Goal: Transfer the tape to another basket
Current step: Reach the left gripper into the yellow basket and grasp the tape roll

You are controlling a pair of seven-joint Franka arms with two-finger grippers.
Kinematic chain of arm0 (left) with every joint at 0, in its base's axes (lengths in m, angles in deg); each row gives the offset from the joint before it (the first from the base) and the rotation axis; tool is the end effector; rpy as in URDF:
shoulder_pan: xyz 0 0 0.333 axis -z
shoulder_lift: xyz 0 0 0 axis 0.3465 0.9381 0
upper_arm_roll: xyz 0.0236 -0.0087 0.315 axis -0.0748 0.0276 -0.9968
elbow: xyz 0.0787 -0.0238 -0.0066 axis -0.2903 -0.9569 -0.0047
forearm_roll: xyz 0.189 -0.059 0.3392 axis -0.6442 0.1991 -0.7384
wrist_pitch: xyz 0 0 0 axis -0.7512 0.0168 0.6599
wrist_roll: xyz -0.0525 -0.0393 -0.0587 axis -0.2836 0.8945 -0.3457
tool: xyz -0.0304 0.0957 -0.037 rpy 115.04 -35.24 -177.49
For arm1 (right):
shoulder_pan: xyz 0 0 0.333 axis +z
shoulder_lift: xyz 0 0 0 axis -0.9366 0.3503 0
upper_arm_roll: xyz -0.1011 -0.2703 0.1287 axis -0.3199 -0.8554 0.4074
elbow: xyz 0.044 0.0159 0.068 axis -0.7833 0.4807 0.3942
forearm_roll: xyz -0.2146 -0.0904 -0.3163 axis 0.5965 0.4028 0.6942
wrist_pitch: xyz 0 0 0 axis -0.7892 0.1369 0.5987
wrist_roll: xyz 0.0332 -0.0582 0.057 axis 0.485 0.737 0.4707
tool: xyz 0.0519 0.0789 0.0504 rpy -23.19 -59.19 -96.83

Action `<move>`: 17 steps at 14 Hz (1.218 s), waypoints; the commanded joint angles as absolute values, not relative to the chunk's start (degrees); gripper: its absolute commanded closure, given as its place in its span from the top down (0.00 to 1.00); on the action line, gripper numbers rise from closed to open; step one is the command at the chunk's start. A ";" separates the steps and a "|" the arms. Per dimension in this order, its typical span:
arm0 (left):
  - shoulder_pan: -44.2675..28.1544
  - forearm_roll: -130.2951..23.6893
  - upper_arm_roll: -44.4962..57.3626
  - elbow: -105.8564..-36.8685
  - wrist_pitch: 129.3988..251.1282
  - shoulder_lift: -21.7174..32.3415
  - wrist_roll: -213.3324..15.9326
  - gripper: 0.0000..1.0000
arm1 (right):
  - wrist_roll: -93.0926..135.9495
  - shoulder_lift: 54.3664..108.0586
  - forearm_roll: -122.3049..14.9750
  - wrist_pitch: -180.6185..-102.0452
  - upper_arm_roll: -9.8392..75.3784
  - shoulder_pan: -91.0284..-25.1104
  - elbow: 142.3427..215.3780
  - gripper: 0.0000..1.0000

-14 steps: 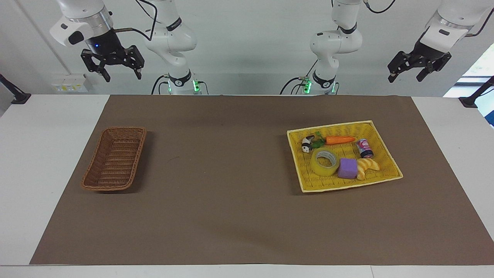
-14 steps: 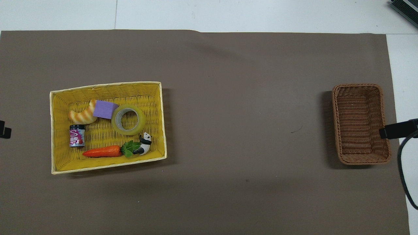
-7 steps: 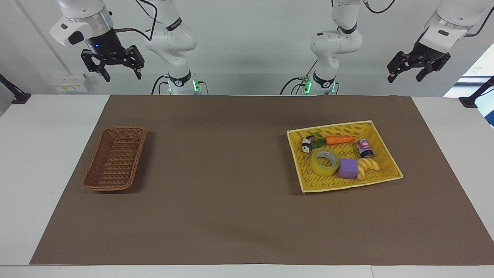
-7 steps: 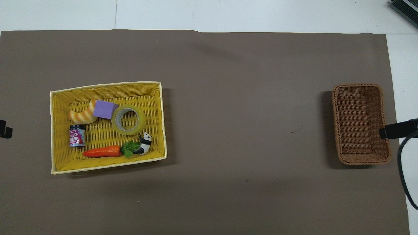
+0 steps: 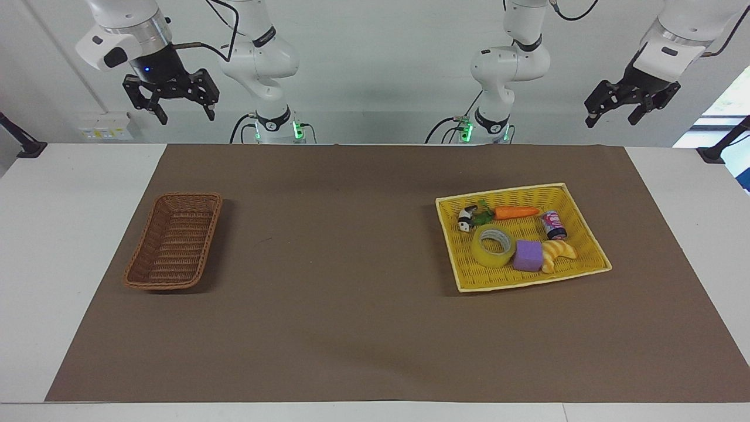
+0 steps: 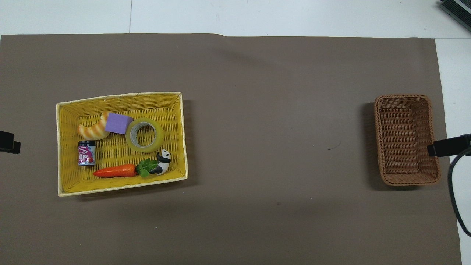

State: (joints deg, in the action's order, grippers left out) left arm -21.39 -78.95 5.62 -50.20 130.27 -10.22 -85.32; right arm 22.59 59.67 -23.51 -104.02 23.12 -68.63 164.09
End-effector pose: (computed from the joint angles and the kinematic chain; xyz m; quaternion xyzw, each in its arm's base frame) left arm 0.5008 -0.0098 0.6751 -0.9993 -0.0092 0.0355 0.0065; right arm 0.5002 -0.0145 0.6777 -0.9986 -0.0473 0.0213 0.0077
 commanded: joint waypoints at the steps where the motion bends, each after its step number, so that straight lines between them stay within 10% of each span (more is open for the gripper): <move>1: -18.52 -79.32 5.60 -55.05 134.92 -11.43 -88.17 1.00 | 21.52 58.49 -24.57 -103.63 23.28 -69.32 165.28 1.00; 17: -14.47 -79.32 5.60 -71.85 157.43 -8.97 -93.10 1.00 | 21.52 58.49 -24.57 -103.63 23.28 -69.32 165.28 1.00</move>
State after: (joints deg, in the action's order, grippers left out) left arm -15.32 -78.95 6.31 -70.74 155.38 -9.01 -92.81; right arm 22.59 59.67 -23.51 -104.02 23.12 -68.63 164.09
